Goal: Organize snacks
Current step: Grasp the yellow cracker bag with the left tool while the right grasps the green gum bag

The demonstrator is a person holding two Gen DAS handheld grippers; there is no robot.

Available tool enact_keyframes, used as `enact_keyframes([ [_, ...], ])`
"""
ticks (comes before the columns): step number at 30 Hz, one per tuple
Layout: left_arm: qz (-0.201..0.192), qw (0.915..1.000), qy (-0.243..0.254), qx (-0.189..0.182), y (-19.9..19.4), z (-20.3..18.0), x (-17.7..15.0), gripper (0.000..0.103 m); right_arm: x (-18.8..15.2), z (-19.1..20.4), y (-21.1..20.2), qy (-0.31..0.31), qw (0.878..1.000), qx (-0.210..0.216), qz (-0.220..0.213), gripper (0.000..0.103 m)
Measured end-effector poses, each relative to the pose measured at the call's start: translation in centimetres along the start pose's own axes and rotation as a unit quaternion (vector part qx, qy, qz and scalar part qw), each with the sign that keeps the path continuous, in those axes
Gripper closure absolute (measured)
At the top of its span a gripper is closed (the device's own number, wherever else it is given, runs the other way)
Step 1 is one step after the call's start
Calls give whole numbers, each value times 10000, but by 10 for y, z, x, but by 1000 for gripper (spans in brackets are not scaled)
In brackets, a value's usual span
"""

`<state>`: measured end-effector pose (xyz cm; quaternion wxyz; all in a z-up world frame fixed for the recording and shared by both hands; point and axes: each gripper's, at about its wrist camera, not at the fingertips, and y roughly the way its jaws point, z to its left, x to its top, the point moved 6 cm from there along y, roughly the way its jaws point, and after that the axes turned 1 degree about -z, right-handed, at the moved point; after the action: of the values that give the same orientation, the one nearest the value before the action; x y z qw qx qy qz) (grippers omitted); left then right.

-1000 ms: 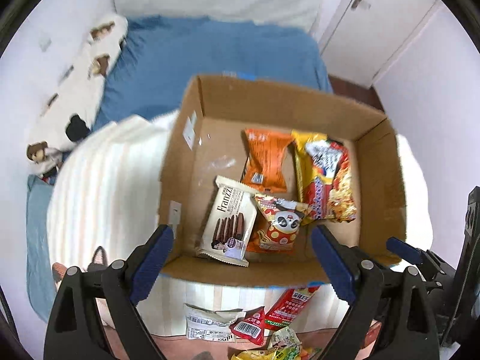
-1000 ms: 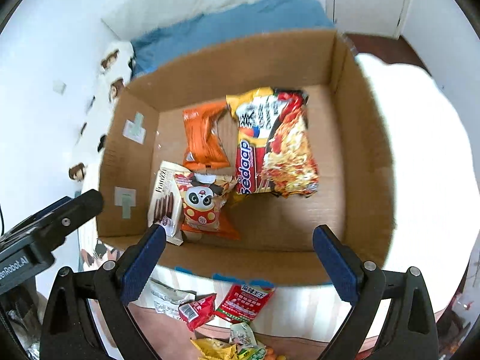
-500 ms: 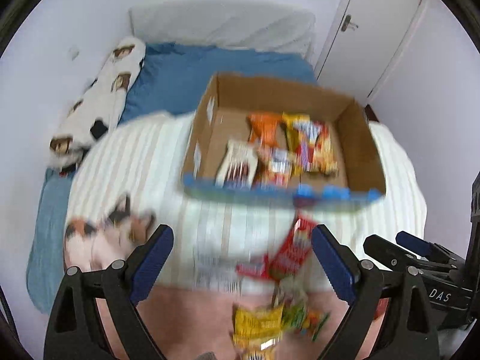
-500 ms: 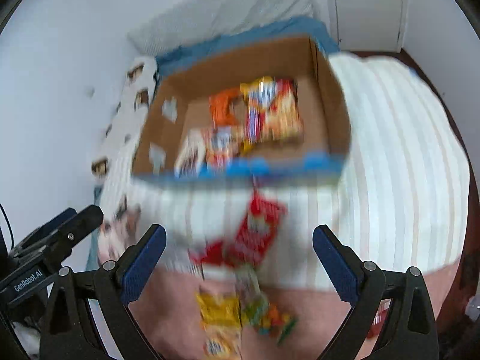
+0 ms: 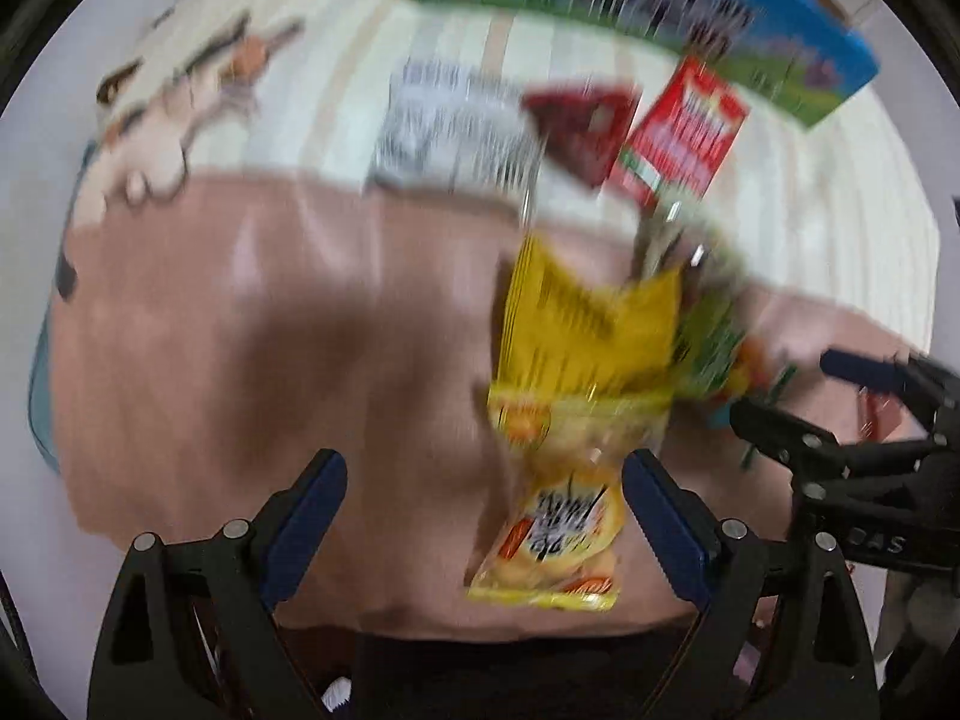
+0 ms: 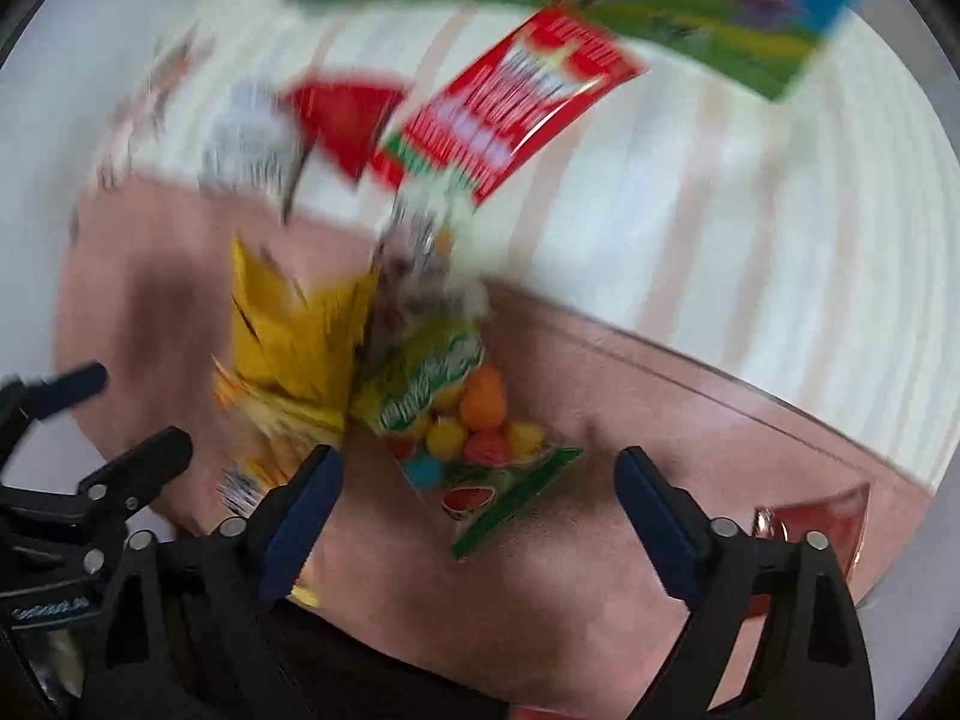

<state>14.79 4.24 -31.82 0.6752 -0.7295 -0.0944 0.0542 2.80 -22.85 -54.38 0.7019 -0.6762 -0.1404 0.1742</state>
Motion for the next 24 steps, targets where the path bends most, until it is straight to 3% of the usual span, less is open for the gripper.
enact_keyframes([
  [4, 236, 9995, -119, -152, 19, 3, -16, 9, -3, 16, 30, -778, 9953, -498, 282, 14],
  [6, 369, 9989, -180, -230, 27, 2, -23, 9, -4, 16, 39, -901, 9929, -706, 325, 27],
  [9, 527, 9977, -177, -384, 36, -3, -30, 9, -8, 5, 37, -465, 9977, -439, 213, 29],
  [13, 721, 9963, 15, -458, 50, -17, -33, 9, -30, -30, 25, 661, 9976, -99, 194, 30],
  [15, 816, 9955, 63, -470, 61, -21, -35, 9, -50, -51, 25, 1567, 9866, 352, 280, 29],
  [16, 867, 9950, 72, -491, 66, -24, -35, 9, -63, -62, 27, 2194, 9716, 799, 382, 28],
  [18, 908, 9949, 87, -428, 76, -26, -34, 9, -78, -70, 32, 2821, 9473, 1389, 611, 26],
  [20, 833, 9956, 74, -422, 80, -24, -31, 10, -84, -71, 31, 2853, 9423, 1611, 685, 22],
  [23, 625, 9974, 82, -357, 77, -20, -22, 34, -83, -72, 22, 2561, 9578, 1243, 404, 17],
  [24, 599, 9976, 89, -327, 77, -19, -17, 38, -78, -70, 21, 2473, 9615, 1138, 368, 17],
])
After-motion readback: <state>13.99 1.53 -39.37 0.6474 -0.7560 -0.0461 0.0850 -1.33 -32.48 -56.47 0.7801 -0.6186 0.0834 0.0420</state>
